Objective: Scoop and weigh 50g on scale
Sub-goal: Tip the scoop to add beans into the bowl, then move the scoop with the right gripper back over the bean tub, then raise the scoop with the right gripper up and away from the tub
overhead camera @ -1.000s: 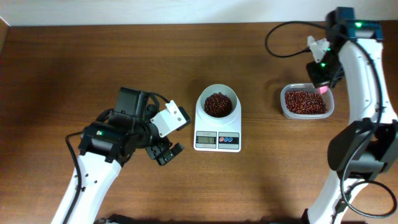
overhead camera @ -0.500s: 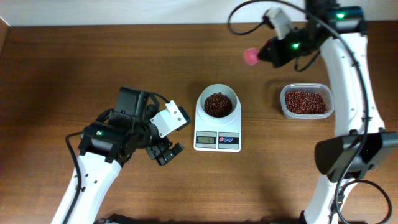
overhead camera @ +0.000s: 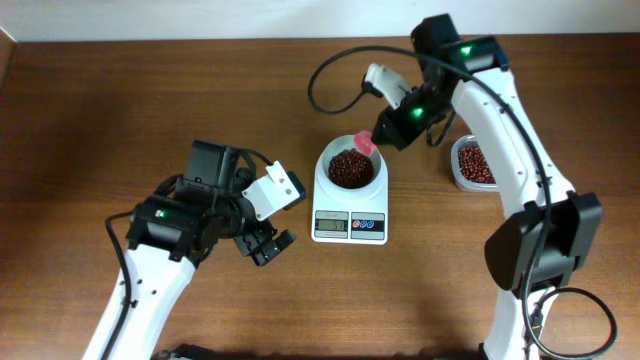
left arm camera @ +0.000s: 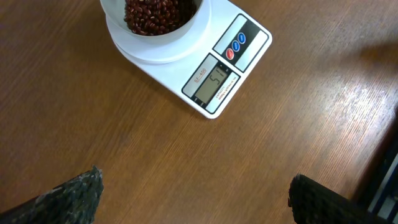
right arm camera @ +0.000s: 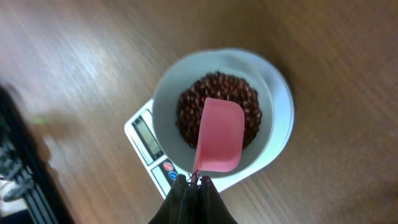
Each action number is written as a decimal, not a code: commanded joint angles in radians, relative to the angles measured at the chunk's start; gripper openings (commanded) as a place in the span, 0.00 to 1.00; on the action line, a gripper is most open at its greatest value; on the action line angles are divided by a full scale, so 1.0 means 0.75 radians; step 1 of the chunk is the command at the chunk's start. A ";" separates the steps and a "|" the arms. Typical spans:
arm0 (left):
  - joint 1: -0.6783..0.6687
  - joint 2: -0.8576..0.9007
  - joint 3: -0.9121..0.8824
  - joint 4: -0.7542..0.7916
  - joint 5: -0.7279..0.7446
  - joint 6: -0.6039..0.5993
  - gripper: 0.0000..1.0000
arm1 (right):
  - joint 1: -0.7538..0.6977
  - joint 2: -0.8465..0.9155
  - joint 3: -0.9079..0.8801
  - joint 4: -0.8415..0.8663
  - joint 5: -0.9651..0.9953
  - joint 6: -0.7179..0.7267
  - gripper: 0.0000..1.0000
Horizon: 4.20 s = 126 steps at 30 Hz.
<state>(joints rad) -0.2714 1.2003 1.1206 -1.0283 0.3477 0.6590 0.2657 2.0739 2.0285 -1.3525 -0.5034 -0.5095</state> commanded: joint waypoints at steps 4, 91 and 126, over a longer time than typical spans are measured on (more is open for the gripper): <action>0.008 -0.013 0.023 0.002 0.004 0.010 0.99 | 0.052 0.010 -0.056 0.108 0.130 -0.015 0.04; 0.008 -0.013 0.023 0.002 0.004 0.011 0.99 | -0.272 0.093 0.497 -0.388 -0.477 -0.009 0.04; 0.008 -0.013 0.023 0.002 0.004 0.010 0.99 | -0.477 0.080 0.397 -0.462 0.689 0.178 0.04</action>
<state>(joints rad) -0.2714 1.2003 1.1206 -1.0283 0.3477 0.6590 -0.0910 2.1479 2.3436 -1.6932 -0.0147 -0.3878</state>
